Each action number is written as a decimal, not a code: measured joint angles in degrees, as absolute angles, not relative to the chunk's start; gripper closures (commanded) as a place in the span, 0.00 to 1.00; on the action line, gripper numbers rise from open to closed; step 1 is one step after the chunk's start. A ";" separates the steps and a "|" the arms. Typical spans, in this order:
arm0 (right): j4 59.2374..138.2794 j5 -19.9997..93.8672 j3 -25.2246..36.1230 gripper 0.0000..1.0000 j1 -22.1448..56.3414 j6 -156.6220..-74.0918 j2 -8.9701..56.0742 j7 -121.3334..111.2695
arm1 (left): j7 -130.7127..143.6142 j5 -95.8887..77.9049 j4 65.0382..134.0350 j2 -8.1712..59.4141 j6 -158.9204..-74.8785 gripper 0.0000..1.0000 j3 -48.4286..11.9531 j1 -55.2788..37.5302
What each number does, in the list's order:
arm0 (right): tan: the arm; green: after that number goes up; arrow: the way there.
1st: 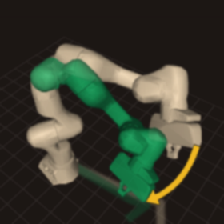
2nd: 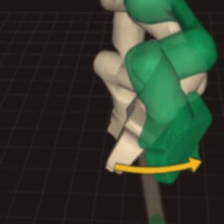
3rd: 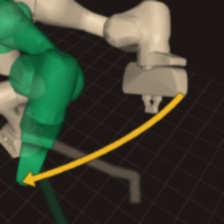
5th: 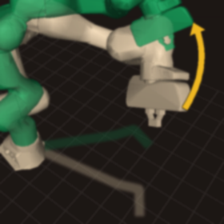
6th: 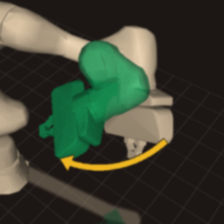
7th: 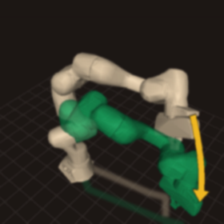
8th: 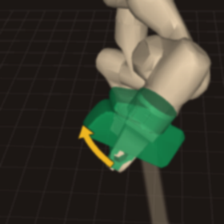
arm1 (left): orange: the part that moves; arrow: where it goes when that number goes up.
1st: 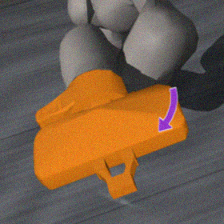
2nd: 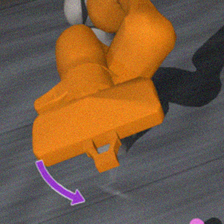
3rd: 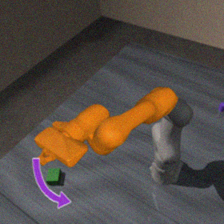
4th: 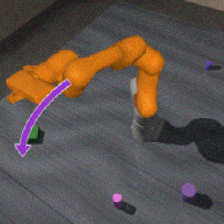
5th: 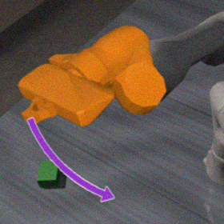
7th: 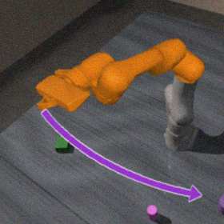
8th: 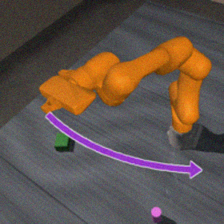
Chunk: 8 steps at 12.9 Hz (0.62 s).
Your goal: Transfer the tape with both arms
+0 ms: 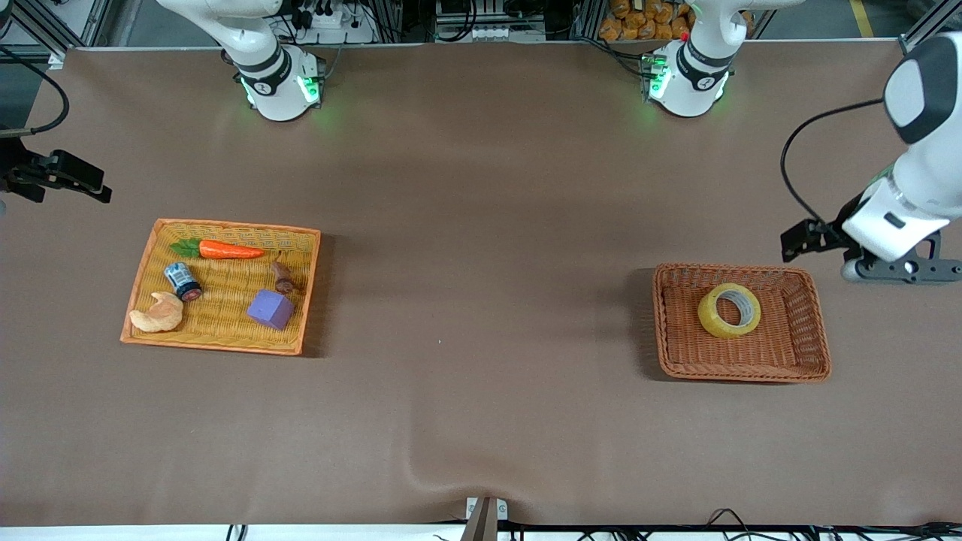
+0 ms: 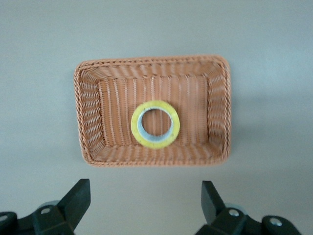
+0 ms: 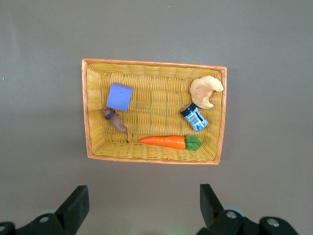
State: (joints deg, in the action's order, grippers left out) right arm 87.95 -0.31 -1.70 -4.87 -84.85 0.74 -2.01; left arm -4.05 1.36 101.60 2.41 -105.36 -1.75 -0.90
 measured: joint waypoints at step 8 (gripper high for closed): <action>87.84 -0.31 -1.68 0.00 -4.87 -84.86 0.74 -2.02 | 2.18 0.67 96.47 -3.74 -95.89 0.00 -3.86 -4.63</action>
State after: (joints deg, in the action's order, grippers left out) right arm 87.84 -0.31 -1.68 -4.87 -84.86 0.74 -2.02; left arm 2.18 0.67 96.47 -3.74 -95.89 -3.86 -4.63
